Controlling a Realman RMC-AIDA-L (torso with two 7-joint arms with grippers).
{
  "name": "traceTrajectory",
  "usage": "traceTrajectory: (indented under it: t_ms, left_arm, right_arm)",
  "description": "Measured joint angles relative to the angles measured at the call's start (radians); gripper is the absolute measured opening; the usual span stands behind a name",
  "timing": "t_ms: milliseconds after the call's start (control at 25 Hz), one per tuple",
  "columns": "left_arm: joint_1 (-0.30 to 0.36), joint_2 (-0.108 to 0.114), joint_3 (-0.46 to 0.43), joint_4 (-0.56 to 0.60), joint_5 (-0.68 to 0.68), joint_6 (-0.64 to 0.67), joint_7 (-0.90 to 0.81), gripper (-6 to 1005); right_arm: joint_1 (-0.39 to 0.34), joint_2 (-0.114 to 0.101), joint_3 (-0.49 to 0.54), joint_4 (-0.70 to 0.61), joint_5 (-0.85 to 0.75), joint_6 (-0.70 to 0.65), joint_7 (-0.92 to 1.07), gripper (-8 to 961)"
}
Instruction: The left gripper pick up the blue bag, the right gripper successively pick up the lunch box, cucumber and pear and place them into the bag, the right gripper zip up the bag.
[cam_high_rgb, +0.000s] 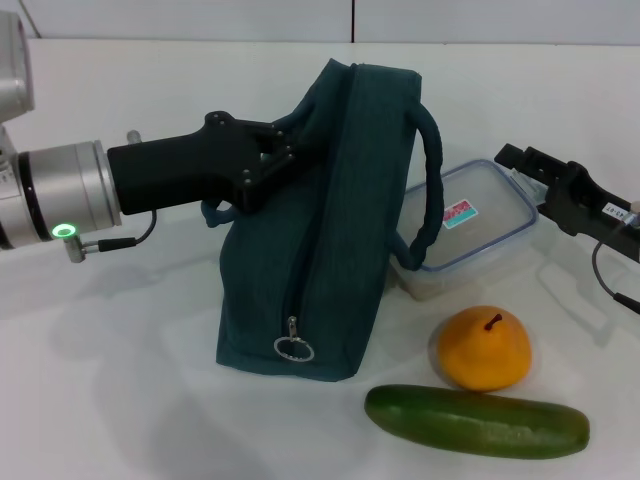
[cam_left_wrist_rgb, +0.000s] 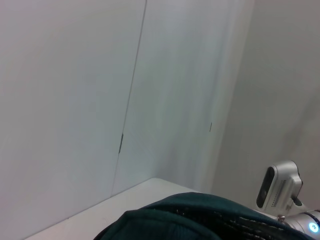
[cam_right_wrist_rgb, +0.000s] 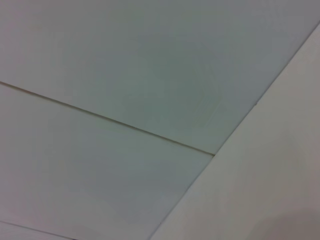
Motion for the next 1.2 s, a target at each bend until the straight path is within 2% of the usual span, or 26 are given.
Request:
traceTrajectory:
  t_ms: [240, 440, 760, 960, 1200]
  left_arm:
    - [0.001, 0.000, 0.000, -0.002, 0.003, 0.000, 0.000, 38]
    - [0.001, 0.000, 0.000, -0.002, 0.003, 0.000, 0.000, 38]
    - [0.000, 0.000, 0.000, -0.003, 0.003, 0.000, 0.000, 38]
    - [0.000, 0.000, -0.004, 0.000, 0.003, 0.000, 0.000, 38]
    - [-0.006, 0.000, -0.006, 0.000, 0.002, -0.002, 0.000, 38]
  right_arm:
    - [-0.004, 0.000, 0.000, -0.006, 0.001, -0.001, -0.020, 538]
    - [0.000, 0.000, -0.022, -0.007, 0.001, -0.006, -0.047, 303]
    - [-0.004, 0.000, -0.017, -0.008, 0.006, -0.004, -0.076, 274]
    - [-0.014, 0.000, -0.016, -0.002, 0.032, 0.020, -0.111, 211]
    - [-0.015, 0.000, -0.015, -0.009, 0.034, 0.008, -0.160, 198]
